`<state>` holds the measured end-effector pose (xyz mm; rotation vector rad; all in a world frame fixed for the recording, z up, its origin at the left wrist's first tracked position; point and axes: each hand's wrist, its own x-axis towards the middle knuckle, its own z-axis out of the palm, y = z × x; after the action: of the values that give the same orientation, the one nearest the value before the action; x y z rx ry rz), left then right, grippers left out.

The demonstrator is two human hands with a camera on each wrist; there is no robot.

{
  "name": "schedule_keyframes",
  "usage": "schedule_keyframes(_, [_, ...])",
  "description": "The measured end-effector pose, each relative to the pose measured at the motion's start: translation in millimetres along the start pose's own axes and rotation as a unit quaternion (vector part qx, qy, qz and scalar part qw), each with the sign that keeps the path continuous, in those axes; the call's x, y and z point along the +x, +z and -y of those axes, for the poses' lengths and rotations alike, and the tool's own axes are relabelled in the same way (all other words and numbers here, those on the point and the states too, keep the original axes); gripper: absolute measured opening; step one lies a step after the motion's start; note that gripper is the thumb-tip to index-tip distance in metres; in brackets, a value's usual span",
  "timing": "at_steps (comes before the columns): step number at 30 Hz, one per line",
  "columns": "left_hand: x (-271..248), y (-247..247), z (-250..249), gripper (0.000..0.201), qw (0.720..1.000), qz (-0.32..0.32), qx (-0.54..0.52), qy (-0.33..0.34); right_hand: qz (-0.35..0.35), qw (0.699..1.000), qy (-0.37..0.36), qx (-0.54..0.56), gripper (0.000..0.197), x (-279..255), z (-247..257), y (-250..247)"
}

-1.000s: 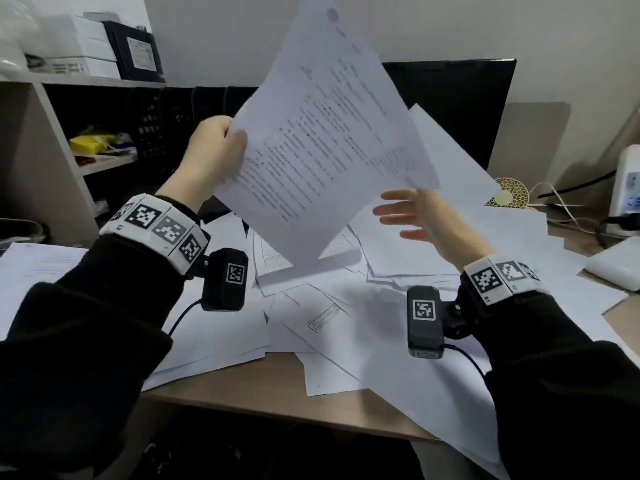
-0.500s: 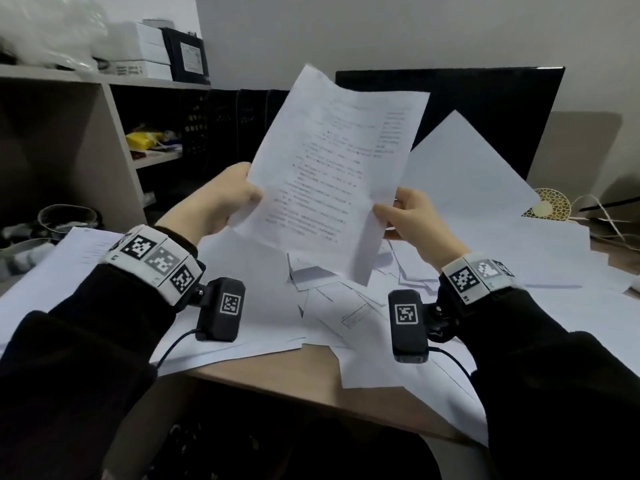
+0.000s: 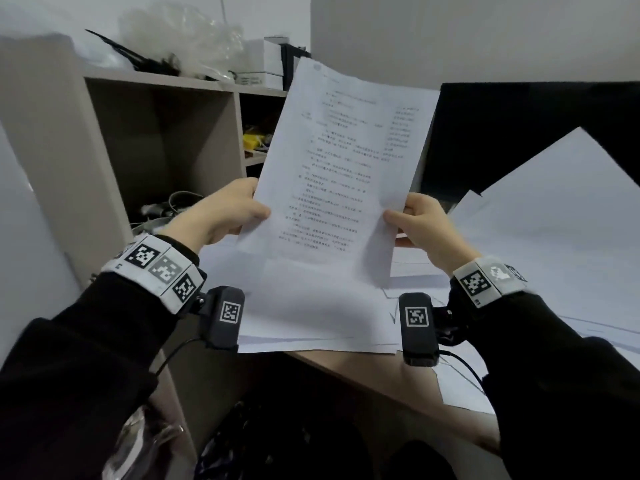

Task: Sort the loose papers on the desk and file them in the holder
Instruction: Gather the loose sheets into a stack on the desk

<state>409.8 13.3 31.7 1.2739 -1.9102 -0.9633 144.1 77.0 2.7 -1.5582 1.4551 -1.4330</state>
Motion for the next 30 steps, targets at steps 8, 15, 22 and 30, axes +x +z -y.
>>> schedule_keyframes(8, [-15,-58,65,0.025,0.990,-0.119,0.044,-0.066,0.066,0.994,0.023,-0.081,0.014,24,9,84])
schedule_keyframes(15, [-19,-88,125,0.016,0.966,-0.204,0.106,-0.119,0.139,0.978,0.094,-0.121,0.038,43,12,147])
schedule_keyframes(22, [-16,-103,166,0.033,0.946,-0.186,0.207,-0.166,0.287,0.923,0.163,-0.196,0.036,45,12,178])
schedule_keyframes(30, [-20,-89,188,0.046,0.910,-0.125,0.345,-0.196,0.319,0.897,0.227,-0.204,0.026,43,5,179])
